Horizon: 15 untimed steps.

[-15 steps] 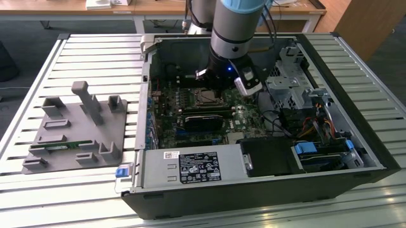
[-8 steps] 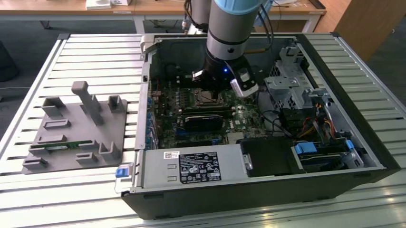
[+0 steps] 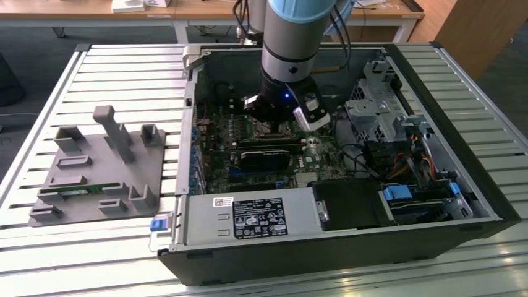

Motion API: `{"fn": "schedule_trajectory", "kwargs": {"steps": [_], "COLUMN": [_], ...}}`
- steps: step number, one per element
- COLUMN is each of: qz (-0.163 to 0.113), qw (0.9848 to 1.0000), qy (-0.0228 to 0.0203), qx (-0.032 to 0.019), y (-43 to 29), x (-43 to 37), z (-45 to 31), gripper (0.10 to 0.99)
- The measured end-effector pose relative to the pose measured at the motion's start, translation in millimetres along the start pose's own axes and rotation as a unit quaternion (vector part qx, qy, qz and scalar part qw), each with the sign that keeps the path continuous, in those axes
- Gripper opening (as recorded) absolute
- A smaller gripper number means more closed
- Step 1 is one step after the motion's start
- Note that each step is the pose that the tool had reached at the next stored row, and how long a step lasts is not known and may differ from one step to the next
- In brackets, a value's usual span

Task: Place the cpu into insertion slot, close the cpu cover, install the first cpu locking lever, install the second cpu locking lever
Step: 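Install the second cpu locking lever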

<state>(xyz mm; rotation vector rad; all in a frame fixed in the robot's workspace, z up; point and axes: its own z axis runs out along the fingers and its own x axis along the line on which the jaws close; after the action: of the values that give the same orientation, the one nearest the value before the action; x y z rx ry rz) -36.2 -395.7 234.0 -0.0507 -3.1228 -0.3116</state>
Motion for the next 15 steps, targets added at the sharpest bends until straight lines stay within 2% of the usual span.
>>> {"fn": "schedule_trajectory", "kwargs": {"steps": [5, 11, 15], "qz": [0.0, 0.0, 0.001], "qw": [1.0, 1.0, 1.0], "qy": [0.0, 0.0022, 0.0026], "qx": [-0.0001, 0.0, -0.0004], "y": [-1.7, -3.5, -4.6], "x": [8.2, 8.9, 12.5], "z": [1.4, 10.3, 11.9], "gripper": [0.106, 0.106, 0.106]}}
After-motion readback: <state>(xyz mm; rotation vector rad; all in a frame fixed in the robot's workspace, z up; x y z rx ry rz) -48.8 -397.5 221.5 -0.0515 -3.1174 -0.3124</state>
